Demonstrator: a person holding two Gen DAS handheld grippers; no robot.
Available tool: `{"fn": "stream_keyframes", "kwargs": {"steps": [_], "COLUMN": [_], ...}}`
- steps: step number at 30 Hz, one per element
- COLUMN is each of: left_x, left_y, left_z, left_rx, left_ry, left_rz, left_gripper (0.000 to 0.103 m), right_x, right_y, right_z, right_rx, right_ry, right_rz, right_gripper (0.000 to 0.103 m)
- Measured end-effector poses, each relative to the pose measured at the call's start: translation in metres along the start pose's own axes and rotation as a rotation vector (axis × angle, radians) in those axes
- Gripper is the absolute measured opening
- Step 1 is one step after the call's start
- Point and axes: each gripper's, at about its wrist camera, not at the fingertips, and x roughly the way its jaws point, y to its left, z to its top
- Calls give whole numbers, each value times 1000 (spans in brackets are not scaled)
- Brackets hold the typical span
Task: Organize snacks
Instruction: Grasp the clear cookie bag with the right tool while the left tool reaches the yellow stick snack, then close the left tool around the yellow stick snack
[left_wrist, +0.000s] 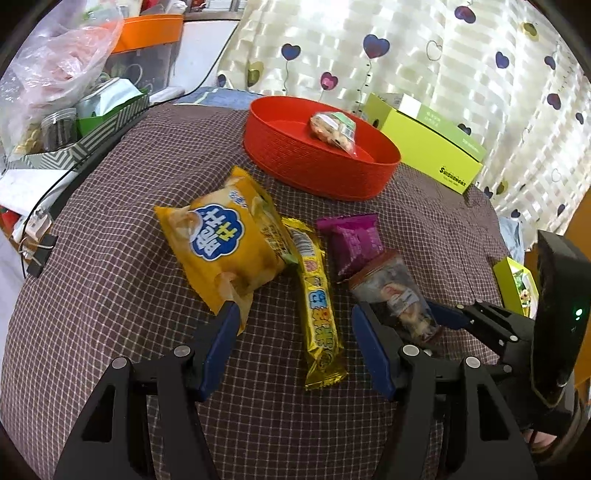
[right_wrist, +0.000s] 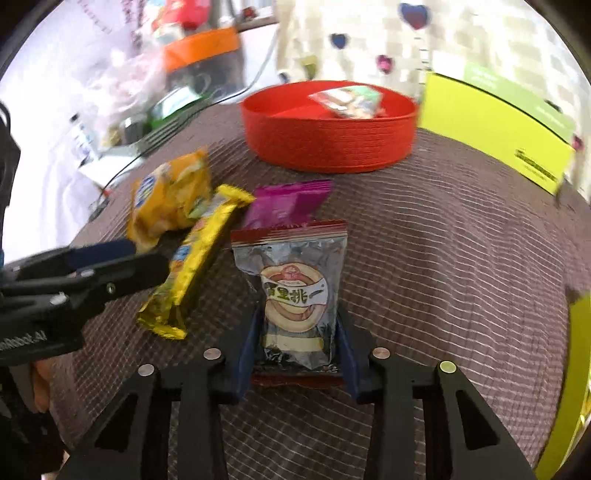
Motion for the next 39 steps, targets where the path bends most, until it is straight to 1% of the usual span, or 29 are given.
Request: {"fn": "stream_keyframes", "kwargs": {"steps": [3,7,10,13,17,18,19,21,23,24,25,27,29,30,31,39], "left_x": [7,14,19,30,36,40,42,46,47,47,49,50,50,49,49,38], "left_y": [-5,-8,-11,-14,-22,-23,-23,-26,-29,-29,-30,-32,-33,-33,-33,-36], "left_z": [0,-1,1,3,5,6,7,8,9,9,9,9,9,9,9,8], "left_rx": [11,19,44,61,88,95,98,109,113,117,121,130,131,131,131,112], "left_ry": [25,30,26,42,29,38,42,42,41,43,47,47,46,44,43,18], "left_rz": [10,27,54,85,112,117,122,142,139,137,139,151,152,149,147,116], "left_gripper": [64,64,64,63,61,57,55,55,55,50,39,37,33,27,25,24], "right_x": [-7,-14,-18,-20,-21,-21,-21,-21,-21,-21,-21,-22,-23,-24,-26,-35], "right_y": [-13,-25,-33,-36,-37,-37,-37,-37,-38,-38,-38,-38,-38,-38,-39,-40], "right_z": [-6,-13,-19,-22,-23,-23,-23,-23,-23,-23,-24,-24,-24,-24,-24,-27], "right_rx": [60,119,157,174,187,187,187,190,195,196,196,197,201,203,205,210], "right_ry": [-17,-26,-29,-32,-32,-32,-33,-34,-36,-37,-38,-39,-42,-47,-51,-75], "right_rz": [-8,-22,-11,-10,-4,-5,-5,-5,-4,-5,-6,-8,-12,-13,-14,-24], "right_gripper": [35,35,35,35,35,35,35,35,35,35,35,35,35,35,34,34]}}
